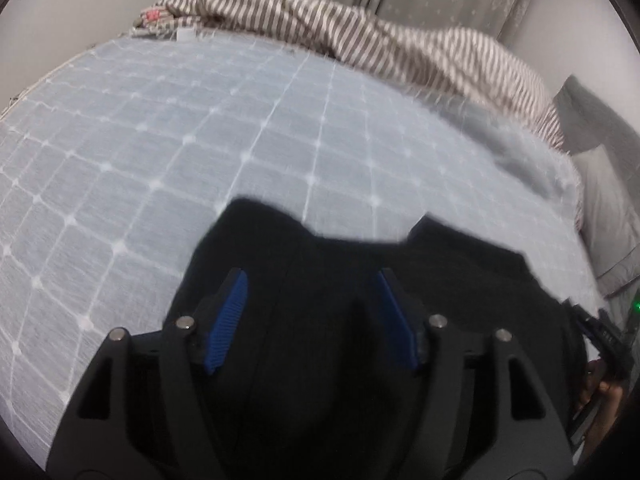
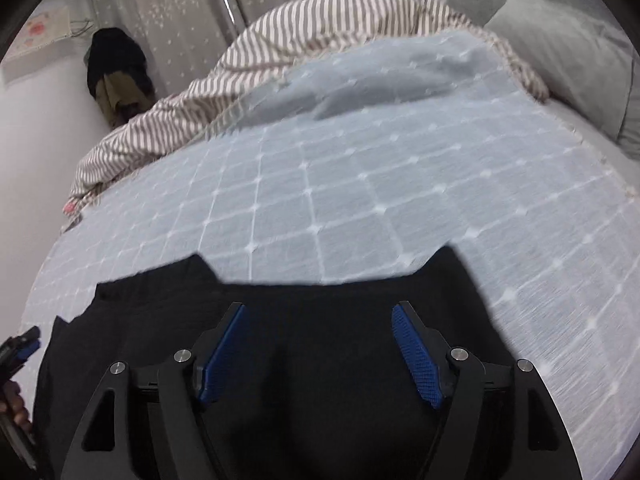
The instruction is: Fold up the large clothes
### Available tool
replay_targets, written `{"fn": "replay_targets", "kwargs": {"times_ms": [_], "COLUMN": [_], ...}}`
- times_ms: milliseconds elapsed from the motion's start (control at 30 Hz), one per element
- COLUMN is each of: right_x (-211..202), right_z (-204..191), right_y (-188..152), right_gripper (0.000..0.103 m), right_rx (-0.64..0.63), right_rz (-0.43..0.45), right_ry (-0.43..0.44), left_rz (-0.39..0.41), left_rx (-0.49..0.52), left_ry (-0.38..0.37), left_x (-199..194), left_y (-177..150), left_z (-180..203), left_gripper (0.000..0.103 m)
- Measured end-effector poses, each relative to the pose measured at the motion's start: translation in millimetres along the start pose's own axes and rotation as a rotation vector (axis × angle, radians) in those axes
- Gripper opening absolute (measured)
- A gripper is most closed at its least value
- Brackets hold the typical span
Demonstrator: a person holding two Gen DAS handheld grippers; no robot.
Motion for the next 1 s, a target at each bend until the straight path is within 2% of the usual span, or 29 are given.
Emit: {"fn": "replay_targets", "kwargs": {"times_ms": [100,133,167,200,267,333,400,467,500,633,700,833,1000], "right_x": [2.1,-2.5,-10.1,-20.5,-37.7,-54.4,-73.5,-91.3,-100.5,-123.7,-134.1,-147.6,-153.3], "right_z": [24.1,37.0,53.0,71.9,93.5,109.7,110.4,102.2,94.2,57.7,40.9,9.7,-23.0], "right_y": [-15.2,-19.7,-23.7,-27.2,-31.2,-35.7,-38.8,-41.2,-43.2,-55.6,-63.5,-87.3,-117.0], "right_gripper": [0.075,0.075,0.075,0.075,0.075,0.075,0.075,0.075,0.075,0.077,0.081,0.083,0.083], "right_rx": [0.032,0.050,0.086,0.153,0.237,0.285,0.308,0.301,0.285,0.231,0.207,0.166,0.105], "right_rz": [-0.029,-0.031,-0.023,-0.005,0.020,0.013,0.033,0.058,0.066,0.039,0.024,-0.023,-0.081], "right_ry": [-0.053,-0.076,-0.075,-0.039,-0.024,-0.098,-0.056,-0.037,-0.028,-0.021,-0.008,0.012,0.028], "left_rz": [-0.050,-0.056,-0.061,-0.073,-0.084,-0.085,-0.075,-0.067,-0.070,-0.073,-0.081,-0.086,-0.138], "left_rx": [0.005,-0.021,-0.055,-0.100,-0.117,-0.126,-0.121,-0.105,-0.101,-0.083,-0.084,-0.104,-0.126], "left_ry": [0.084,0.086,0.054,0.014,0.059,0.083,0.076,0.068,0.064,0.035,0.012,0.004,-0.010], "left_x": [23.2,26.7,24.5,23.6,22.4,11.4,-5.7,-31.4,-40.5,-88.3,-111.2,-147.5,-159.6], "left_y": [-10.9,-13.0,-16.1,-16.5,-13.7,-14.8,-15.7,-20.8,-25.6,-40.5,-53.3,-84.2,-126.7], "left_z": [-17.0,-30.1,-38.8,-51.7,-63.0,-71.9,-73.7,-69.8,-71.9,-68.1,-67.1,-67.4,-69.4], "left_gripper": [0.067,0.067,0.069,0.069,0.069,0.069,0.069,0.073,0.080,0.087,0.096,0.097,0.097]}}
Point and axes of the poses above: each gripper's, at about its wrist camera, not at the fingertips, and x roughly the way its jaws point, z to its right, y to its top, the point moved 3 cm from there along x, roughly the way its jaws point, and after that the axes turned 13 degrees about y, right-handed, at the moved point
